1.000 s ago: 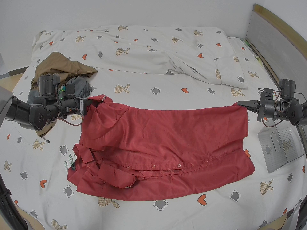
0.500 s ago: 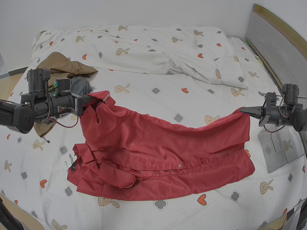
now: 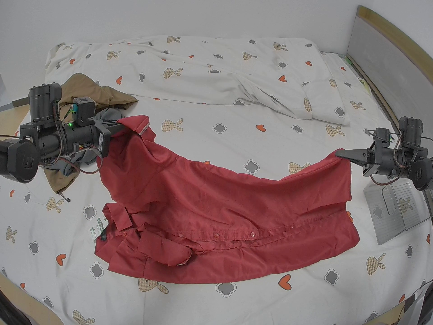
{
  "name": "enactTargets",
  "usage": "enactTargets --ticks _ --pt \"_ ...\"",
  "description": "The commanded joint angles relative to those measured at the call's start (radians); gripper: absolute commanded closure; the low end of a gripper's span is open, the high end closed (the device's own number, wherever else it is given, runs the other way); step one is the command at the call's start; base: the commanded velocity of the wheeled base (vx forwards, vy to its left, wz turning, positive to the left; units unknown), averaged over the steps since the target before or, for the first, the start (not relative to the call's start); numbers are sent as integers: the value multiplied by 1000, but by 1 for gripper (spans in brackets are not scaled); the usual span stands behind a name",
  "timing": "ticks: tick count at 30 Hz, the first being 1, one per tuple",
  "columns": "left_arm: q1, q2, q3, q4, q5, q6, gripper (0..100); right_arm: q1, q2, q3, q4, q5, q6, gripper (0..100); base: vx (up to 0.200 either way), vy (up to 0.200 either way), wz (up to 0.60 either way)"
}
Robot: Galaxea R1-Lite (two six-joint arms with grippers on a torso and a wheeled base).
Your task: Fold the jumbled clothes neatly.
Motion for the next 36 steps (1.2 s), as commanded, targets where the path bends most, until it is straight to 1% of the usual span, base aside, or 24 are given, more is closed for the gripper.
enactTargets --ticks 1,2,3,4,6,8,12,15,16,18,20,22,23,24,25,29,33,35,36 --pt "1 17 -20 -7 35 29 100 11 1 -5 -2 -1 -1 100 0 0 0" --pt "1 17 -20 -7 35 29 100 11 1 -5 -2 -1 -1 100 0 0 0" --pt "1 44 -73 -6 57 38 100 11 6 -13 -2 -1 -1 100 0 0 0" --pt "1 64 -102 -7 61 46 100 13 8 -13 -2 0 -1 100 0 0 0" --pt "1 87 -128 -6 67 67 100 13 8 -8 -2 2 -1 100 0 0 0" --pt "1 90 -129 -6 67 87 100 11 8 -2 -2 0 -1 100 0 0 0" --pt "-8 92 -136 -6 67 95 100 5 8 -4 -2 0 -1 100 0 0 0" --pt "-17 90 -139 -6 69 139 100 2 5 -5 -2 0 -2 100 0 0 0" --pt "-17 90 -139 -6 69 141 100 2 5 -5 -2 0 -2 100 0 0 0" --pt "-36 89 -132 -4 73 178 100 0 6 -10 -2 -1 -4 100 0 0 0" --pt "-48 84 -117 -3 75 187 100 -1 8 -11 -2 -1 -11 100 0 0 0" --pt "-66 63 -70 -3 75 192 100 -3 14 -11 -3 -1 -42 100 0 0 0" --pt "-76 44 -34 -3 75 192 100 -12 31 -11 -3 -1 -74 100 0 0 0" --pt "-76 44 -34 -3 75 192 100 -12 31 -11 -3 -1 -74 100 0 0 0" --pt "-82 23 15 -4 75 195 100 -37 60 -13 -3 5 -116 100 0 0 0" --pt "-82 -20 98 -4 75 201 100 -90 100 -11 -3 16 -180 100 0 0 0" --pt "-83 -57 176 -6 73 201 100 -126 127 7 -2 77 -237 100 0 0 0" --pt "-85 -68 202 -6 73 201 100 -133 135 13 -2 88 -249 100 0 0 0" --pt "-100 -85 248 -6 73 199 100 -139 153 24 -2 91 -260 100 0 0 0"
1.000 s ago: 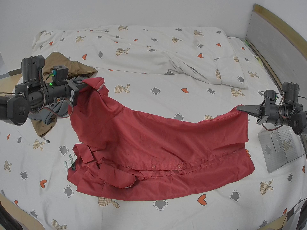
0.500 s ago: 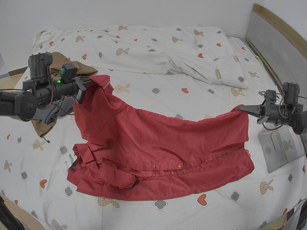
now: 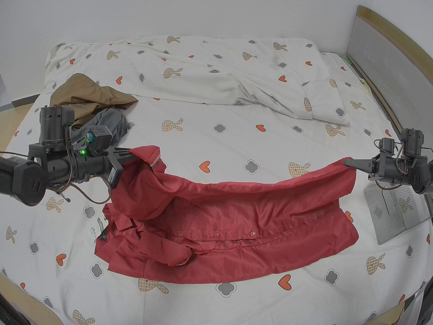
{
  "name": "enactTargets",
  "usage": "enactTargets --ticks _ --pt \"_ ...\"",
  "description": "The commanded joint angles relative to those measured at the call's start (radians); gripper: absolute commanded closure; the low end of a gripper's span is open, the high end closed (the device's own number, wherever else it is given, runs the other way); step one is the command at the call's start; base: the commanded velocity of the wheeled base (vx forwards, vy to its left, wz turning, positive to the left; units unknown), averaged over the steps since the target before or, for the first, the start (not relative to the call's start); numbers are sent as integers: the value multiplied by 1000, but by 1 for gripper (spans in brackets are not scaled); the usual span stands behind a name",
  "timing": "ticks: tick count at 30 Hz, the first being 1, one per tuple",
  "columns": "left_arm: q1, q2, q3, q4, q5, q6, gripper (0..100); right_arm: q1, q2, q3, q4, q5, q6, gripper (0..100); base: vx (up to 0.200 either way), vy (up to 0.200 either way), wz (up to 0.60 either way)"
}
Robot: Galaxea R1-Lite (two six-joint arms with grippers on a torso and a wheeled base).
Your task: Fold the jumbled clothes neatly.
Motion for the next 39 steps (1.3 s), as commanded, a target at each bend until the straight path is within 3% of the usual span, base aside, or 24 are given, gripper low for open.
enactTargets --ticks 1,12,26,39 --pt "-28 -73 119 -1 -1 -1 100 -37 75 29 1 21 -31 100 0 0 0" --pt "-83 -26 220 -3 -1 -7 100 -24 131 84 1 15 -35 100 0 0 0" --pt "-64 80 217 -3 36 -41 100 -76 211 78 6 12 -32 100 0 0 0" --pt "-55 71 219 0 51 -56 100 -75 225 87 4 13 -37 100 0 0 0"
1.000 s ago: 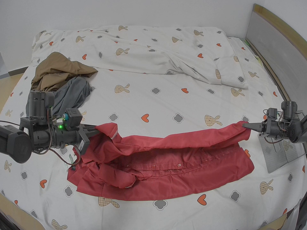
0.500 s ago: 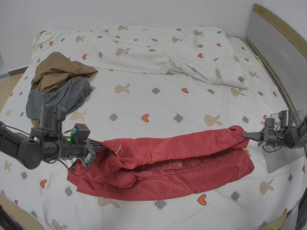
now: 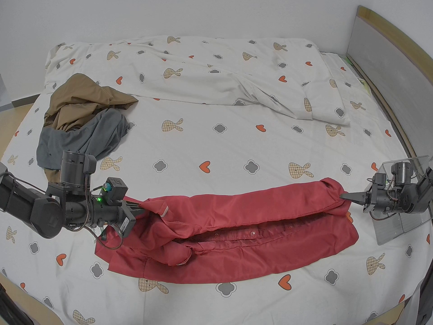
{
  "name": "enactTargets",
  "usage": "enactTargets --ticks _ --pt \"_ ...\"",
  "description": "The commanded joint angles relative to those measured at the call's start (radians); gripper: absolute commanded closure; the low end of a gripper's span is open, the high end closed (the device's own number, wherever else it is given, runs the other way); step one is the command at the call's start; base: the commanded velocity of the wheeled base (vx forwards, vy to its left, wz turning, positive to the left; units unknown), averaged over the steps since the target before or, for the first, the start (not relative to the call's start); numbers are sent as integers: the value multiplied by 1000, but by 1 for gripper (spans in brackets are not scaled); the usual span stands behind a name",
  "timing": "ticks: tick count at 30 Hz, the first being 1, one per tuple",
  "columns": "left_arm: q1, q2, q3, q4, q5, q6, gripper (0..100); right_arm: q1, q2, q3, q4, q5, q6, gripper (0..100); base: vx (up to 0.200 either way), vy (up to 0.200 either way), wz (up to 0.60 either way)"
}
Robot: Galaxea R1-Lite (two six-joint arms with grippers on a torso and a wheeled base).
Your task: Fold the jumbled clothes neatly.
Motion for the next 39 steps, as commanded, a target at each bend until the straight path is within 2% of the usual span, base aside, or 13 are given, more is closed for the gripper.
enactTargets --ticks 1,2,7,22,24,27,30,32,34,35,37,38,39 --pt "1 -1 9 1 0 3 100 2 6 3 1 1 0 100 0 0 0" --pt "1 1 10 1 0 7 0 0 1 2 1 1 0 0 0 0 0" --pt "1 -15 7 1 2 0 0 -1 -17 5 3 4 5 0 0 0 0" --pt "20 -125 4 45 3 -35 0 -3 -316 22 9 0 9 0 0 0 0" --pt "20 -174 -19 113 5 -69 0 9 -342 22 10 -7 18 0 0 0 0" --pt "20 -216 -45 165 5 -108 0 43 -345 22 12 -74 34 0 0 0 0" --pt "17 -262 -109 235 5 -253 0 146 -359 8 38 -307 136 0 0 0 0" --pt "12 -285 -188 317 3 -421 0 233 -379 0 66 -438 212 0 0 0 0" --pt "12 -289 -249 379 -3 -549 0 281 -398 0 81 -468 238 0 0 0 0" --pt "12 -279 -335 468 -24 -716 0 331 -424 0 101 -473 256 0 0 0 0" --pt "29 -246 -433 562 -112 -915 0 381 -450 -1 122 -474 268 0 0 0 0" --pt "29 -246 -433 562 -112 -915 0 381 -450 -1 122 -474 268 0 0 0 0" --pt "89 -196 -516 623 -277 -1075 0 417 -465 0 133 -476 270 0 0 0 0"
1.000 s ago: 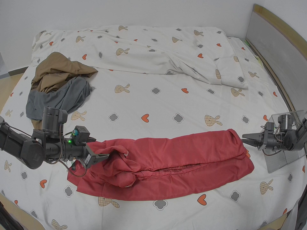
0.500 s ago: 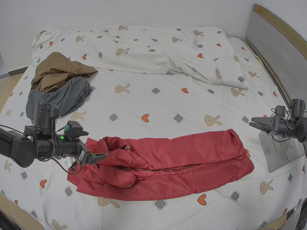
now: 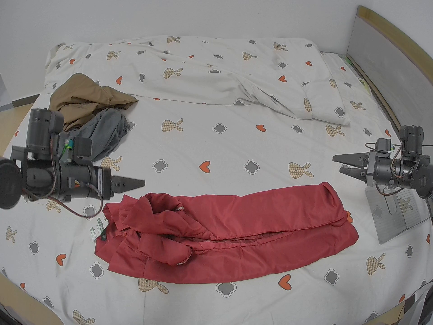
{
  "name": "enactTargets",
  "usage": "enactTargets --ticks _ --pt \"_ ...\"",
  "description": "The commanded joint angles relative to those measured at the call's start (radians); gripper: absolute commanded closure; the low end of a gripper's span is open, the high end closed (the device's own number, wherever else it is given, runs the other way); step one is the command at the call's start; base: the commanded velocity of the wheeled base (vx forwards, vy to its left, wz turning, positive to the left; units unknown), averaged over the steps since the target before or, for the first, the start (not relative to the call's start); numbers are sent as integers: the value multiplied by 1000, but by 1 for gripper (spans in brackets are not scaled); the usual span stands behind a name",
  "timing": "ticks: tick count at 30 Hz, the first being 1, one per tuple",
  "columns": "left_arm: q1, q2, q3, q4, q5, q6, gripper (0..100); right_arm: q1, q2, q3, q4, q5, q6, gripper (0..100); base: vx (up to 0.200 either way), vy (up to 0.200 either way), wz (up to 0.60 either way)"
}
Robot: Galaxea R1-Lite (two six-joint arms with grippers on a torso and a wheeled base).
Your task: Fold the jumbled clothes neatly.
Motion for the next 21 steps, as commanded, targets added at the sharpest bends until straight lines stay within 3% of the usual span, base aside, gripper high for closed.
enactTargets --ticks 1,2,3,4,6,7,9,10,11,15,21 --pt "116 63 -354 278 -369 -535 0 229 -104 -6 66 -88 91 0 0 0 0" --pt "165 81 -368 280 -518 -568 0 232 -104 -3 66 -88 91 0 0 0 0" --pt "171 84 -370 280 -540 -571 0 234 -104 -3 66 -88 91 0 0 0 0" --pt "260 112 -368 278 -827 -581 0 229 -101 9 66 -90 91 0 0 0 0" --pt "328 129 -350 266 -1095 -568 0 227 -99 39 66 -91 90 0 0 0 0" --pt "331 129 -336 255 -1149 -553 0 227 -101 51 64 -90 88 0 0 0 0" --pt "328 127 -278 212 -1155 -464 0 224 -104 77 60 -90 87 0 0 0 0" --pt "328 127 -278 212 -1155 -464 0 224 -104 77 60 -90 87 0 0 0 0" --pt "303 141 -218 159 -1143 -349 0 224 -104 83 58 -85 87 0 0 0 0" --pt "251 196 -167 108 -1097 -203 0 230 -105 100 58 -88 84 0 0 0 0" --pt "253 388 -232 93 -1055 -162 0 223 -118 117 57 -88 84 0 0 0 0"
